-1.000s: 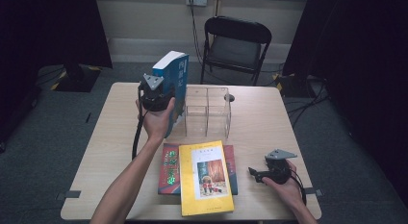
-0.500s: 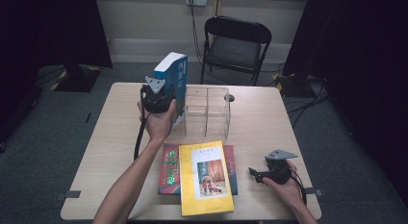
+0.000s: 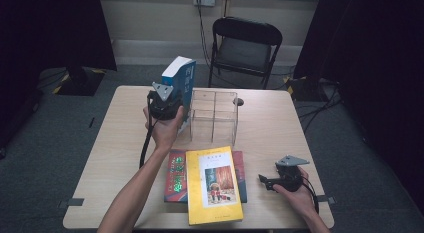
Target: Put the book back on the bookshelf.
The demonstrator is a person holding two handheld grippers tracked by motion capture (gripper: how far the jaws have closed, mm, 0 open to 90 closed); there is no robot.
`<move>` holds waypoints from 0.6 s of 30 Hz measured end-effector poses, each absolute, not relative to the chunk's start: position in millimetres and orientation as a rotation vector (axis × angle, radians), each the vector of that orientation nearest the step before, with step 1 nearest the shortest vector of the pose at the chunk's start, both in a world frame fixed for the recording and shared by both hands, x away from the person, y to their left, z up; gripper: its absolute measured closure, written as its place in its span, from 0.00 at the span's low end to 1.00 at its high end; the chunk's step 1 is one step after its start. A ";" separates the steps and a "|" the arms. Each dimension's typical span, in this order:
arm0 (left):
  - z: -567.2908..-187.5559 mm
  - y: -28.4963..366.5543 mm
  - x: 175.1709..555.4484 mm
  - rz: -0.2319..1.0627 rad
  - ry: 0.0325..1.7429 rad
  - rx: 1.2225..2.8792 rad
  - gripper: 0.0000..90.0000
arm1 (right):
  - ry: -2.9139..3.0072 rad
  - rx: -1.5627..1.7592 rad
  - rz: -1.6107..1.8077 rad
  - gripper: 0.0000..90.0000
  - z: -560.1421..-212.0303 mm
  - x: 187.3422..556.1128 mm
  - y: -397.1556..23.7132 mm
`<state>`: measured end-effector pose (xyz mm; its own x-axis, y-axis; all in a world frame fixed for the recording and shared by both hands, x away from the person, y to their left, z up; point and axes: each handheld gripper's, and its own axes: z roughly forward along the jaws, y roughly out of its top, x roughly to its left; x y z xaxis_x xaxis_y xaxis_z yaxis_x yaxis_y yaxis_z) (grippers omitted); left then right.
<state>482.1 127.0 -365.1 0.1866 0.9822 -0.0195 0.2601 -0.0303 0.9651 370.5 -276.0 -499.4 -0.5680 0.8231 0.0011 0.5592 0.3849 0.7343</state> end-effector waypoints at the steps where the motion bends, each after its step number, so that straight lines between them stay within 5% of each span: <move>1: -369.0 128.1 482.4 0.923 1.248 1.481 0.69 | 2.285 1.198 0.998 0.15 -499.5 370.5 -276.0; 18: -397.3 131.1 461.3 0.872 1.200 1.498 0.67 | 2.284 1.200 0.994 0.15 -499.5 370.1 -275.3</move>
